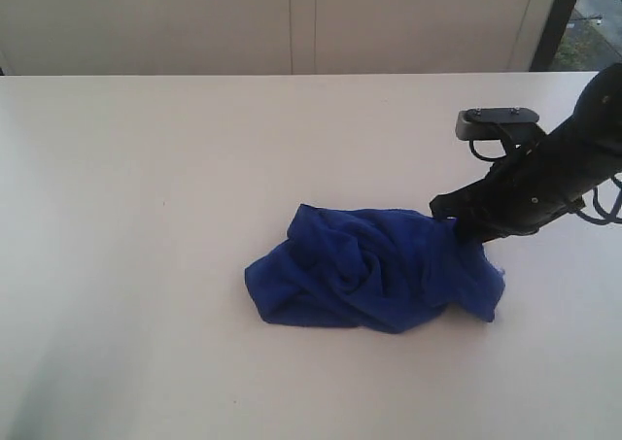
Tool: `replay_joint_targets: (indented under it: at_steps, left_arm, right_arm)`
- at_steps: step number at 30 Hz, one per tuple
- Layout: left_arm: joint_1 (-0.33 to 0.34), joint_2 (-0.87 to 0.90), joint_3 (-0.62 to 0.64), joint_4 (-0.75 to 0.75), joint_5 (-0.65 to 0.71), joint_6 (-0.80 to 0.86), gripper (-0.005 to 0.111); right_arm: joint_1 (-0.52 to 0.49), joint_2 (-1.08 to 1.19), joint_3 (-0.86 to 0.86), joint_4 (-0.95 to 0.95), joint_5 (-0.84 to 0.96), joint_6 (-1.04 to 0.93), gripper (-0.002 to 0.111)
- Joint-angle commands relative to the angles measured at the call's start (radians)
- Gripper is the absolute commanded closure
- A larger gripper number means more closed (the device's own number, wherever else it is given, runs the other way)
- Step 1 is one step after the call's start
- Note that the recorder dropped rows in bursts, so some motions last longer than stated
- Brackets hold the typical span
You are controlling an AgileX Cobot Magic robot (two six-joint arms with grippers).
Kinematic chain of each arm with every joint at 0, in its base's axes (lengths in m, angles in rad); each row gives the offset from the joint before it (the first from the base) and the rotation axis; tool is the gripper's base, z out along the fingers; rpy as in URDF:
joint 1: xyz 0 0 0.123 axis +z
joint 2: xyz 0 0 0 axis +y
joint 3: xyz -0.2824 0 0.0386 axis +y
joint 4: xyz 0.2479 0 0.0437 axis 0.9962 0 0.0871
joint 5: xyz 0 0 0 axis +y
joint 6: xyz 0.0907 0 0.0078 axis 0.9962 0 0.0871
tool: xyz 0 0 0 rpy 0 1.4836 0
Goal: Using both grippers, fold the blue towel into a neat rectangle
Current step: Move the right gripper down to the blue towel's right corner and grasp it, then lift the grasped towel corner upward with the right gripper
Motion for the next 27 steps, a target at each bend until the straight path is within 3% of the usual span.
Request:
replay_joint_targets:
  at_steps: [1, 3, 14, 20, 23, 27]
  left_arm:
    - [0.002, -0.005, 0.005, -0.005, 0.000, -0.008, 0.107]
    - [0.002, -0.005, 0.005, -0.005, 0.000, -0.008, 0.107]
    - [0.002, -0.005, 0.005, -0.005, 0.000, -0.008, 0.107]
    - [0.002, -0.005, 0.005, -0.005, 0.000, -0.008, 0.107]
    - [0.002, -0.005, 0.005, -0.005, 0.000, -0.008, 0.107]
    - [0.002, -0.005, 0.005, -0.005, 0.000, -0.008, 0.107]
  right_arm:
    - [0.003, 0.000, 0.001, -0.066, 0.066, -0.013, 0.100]
    - [0.003, 0.000, 0.001, -0.099, 0.109, -0.013, 0.108]
    - [0.003, -0.021, -0.001, -0.278, 0.336, 0.088, 0.108]
    - [0.003, 0.001, 0.001, -0.380, 0.339, 0.180, 0.108]
    - [0.003, 0.015, 0.001, -0.378, 0.334, 0.187, 0.101]
    - [0.003, 0.010, -0.014, -0.378, 0.335, 0.212, 0.078]
